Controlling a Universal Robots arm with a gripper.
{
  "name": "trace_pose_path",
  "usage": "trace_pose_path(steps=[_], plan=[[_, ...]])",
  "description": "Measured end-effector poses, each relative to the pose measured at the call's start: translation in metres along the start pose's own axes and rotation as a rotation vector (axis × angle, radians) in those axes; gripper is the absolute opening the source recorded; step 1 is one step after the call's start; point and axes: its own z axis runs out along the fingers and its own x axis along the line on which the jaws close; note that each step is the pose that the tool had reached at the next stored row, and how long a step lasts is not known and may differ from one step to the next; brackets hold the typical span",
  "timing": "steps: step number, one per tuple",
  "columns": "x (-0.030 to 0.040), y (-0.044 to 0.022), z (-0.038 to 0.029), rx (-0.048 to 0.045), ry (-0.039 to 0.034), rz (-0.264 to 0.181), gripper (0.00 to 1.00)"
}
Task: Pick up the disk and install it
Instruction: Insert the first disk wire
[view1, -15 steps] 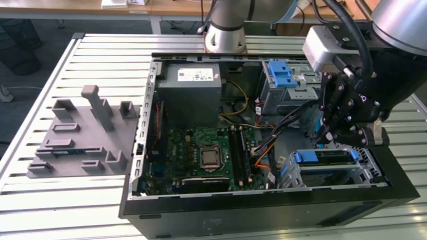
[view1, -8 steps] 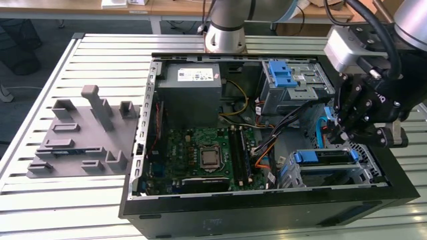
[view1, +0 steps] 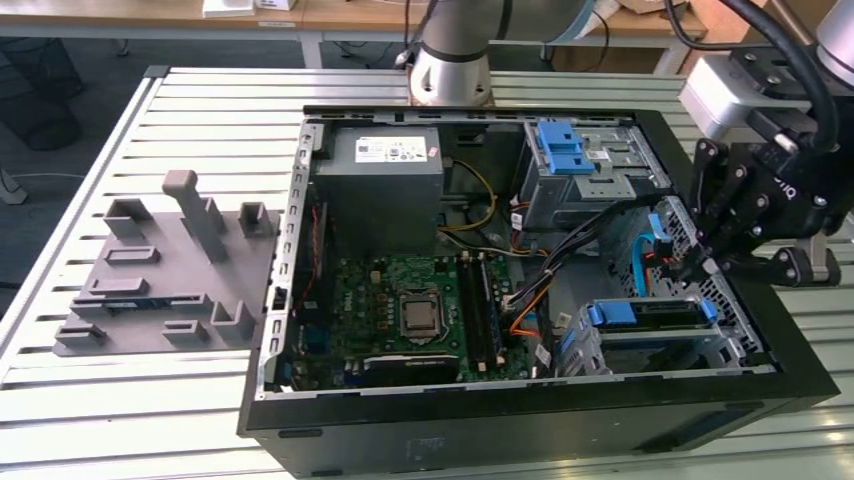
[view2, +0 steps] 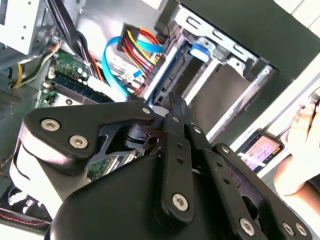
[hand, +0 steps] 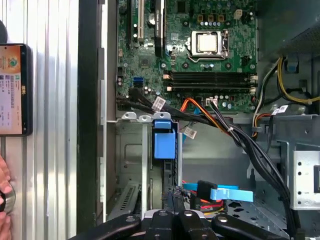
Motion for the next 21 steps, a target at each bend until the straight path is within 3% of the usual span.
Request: trace_pose_path(steps=[5,10,12,13,19,20,21], plan=[[-0.009,-0.003,0.0018,0.0016,-0.0001,0.0,0.12],[-0.0125,-0.0031,0.0046,0.0194,-0.0003,0.0,0.12],[-0.0128,-0.0031,0.0047,0.0202,0.0019,0.0,0.13],[-0.0134,-0.0031,0.0051,0.0211,0.0032,0.0,0.2],[-0.018,-0.0025,0.0102,0.0302,0.0034,0.0,0.2],[-0.0184,-0.0016,0.0106,0.0327,0.0034,0.0,0.27],[-0.0186,0.0,0.0111,0.0386,0.0033,0.0,0.27]])
